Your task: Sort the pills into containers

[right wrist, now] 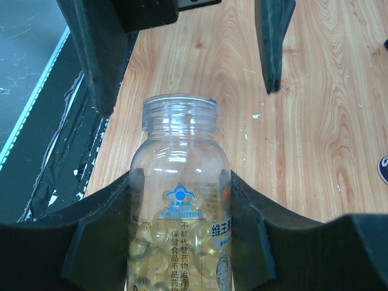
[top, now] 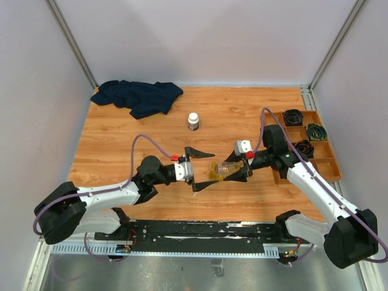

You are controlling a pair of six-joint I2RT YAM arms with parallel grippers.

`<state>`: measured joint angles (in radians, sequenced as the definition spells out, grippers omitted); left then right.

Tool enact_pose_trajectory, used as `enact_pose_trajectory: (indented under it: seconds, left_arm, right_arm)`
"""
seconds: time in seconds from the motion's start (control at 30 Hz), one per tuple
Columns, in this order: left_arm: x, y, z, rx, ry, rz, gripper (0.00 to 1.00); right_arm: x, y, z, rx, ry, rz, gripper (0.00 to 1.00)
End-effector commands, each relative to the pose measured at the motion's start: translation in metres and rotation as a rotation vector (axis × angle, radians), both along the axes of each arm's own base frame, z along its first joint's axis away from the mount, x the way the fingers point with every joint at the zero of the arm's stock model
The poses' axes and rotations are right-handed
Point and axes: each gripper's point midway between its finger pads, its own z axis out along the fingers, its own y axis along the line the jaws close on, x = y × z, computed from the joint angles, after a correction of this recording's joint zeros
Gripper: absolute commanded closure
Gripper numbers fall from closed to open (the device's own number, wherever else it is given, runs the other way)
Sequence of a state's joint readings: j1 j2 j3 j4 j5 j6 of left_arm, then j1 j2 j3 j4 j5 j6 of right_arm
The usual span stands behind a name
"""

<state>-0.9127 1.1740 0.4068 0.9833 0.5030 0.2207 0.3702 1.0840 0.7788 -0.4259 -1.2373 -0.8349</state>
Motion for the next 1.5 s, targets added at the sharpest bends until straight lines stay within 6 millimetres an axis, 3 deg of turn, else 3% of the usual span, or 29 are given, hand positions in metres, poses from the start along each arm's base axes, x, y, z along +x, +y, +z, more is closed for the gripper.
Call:
enact_pose_trajectory:
  seconds: [0.0, 0.33, 0.7, 1.03, 1.2, 1.37, 1.47]
  left_arm:
    - [0.004, -0.010, -0.009, 0.063, -0.028, -0.036, 0.13]
    - [0.004, -0.014, -0.007, 0.023, 0.009, -0.043, 0.33]
    - [0.008, -0.012, 0.000, -0.021, 0.038, -0.017, 0.40]
    - [0.004, -0.011, 0.004, -0.037, 0.070, -0.030, 0.68]
    - [-0.001, -0.007, 0.009, -0.077, 0.175, -0.040, 0.82]
    - [0.006, -0.004, 0.014, -0.158, 0.441, 0.007, 1.00]
    - [0.009, -0.003, 0.013, -0.206, 0.599, 0.039, 1.00]
  right_arm:
    - [0.001, -0.001, 0.012, 0.022, -0.028, 0.003, 0.99]
    - [0.001, -0.001, 0.012, 0.023, -0.027, 0.005, 0.99]
    - [0.001, -0.001, 0.012, 0.024, -0.028, 0.004, 0.99]
    - [0.001, -0.001, 0.012, 0.024, -0.028, 0.004, 0.99]
    - [0.001, -0.001, 0.012, 0.022, -0.027, 0.003, 0.99]
    - [0.002, -0.001, 0.011, 0.021, -0.027, 0.002, 1.00]
    - [0.002, -0.001, 0.011, 0.020, -0.025, 0.002, 0.99]
